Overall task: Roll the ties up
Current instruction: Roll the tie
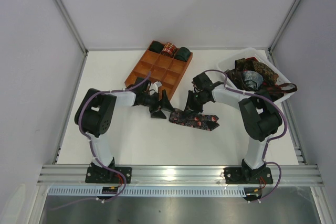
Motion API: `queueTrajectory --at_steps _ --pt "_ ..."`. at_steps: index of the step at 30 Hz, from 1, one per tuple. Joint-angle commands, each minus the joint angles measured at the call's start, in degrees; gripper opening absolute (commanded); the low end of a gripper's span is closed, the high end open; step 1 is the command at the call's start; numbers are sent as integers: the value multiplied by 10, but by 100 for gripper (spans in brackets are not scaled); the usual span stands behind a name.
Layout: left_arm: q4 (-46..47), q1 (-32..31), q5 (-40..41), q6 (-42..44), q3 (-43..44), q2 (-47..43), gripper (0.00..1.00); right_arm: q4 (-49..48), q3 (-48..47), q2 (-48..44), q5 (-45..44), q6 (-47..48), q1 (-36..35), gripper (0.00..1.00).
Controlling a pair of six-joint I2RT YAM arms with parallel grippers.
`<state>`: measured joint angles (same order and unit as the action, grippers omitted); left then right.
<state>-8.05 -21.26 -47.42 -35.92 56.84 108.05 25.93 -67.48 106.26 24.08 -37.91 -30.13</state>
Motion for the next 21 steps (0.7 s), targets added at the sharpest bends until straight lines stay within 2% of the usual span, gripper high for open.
queueTrajectory --at_steps 1,4,7,12,18,20,21 --pt "29 -19 -9 12 20 1 84 -18 3 -21 4 6 0 17" --pt "35 -26 -3 4 28 5 84 -18 3 -21 5 9 1 17" --pt "-5 -35 12 22 55 21 84 -19 2 -22 10 10 4 16" --pt "-7 -47 19 18 70 42 79 -13 -5 -22 13 17 6 17" --pt "-17 -61 27 14 84 49 60 -6 -11 -25 19 20 14 17" --pt "-21 -62 33 11 85 45 48 -5 -11 -26 19 22 15 17" --pt "-22 -62 35 11 86 43 46 -4 -10 -27 19 22 17 17"
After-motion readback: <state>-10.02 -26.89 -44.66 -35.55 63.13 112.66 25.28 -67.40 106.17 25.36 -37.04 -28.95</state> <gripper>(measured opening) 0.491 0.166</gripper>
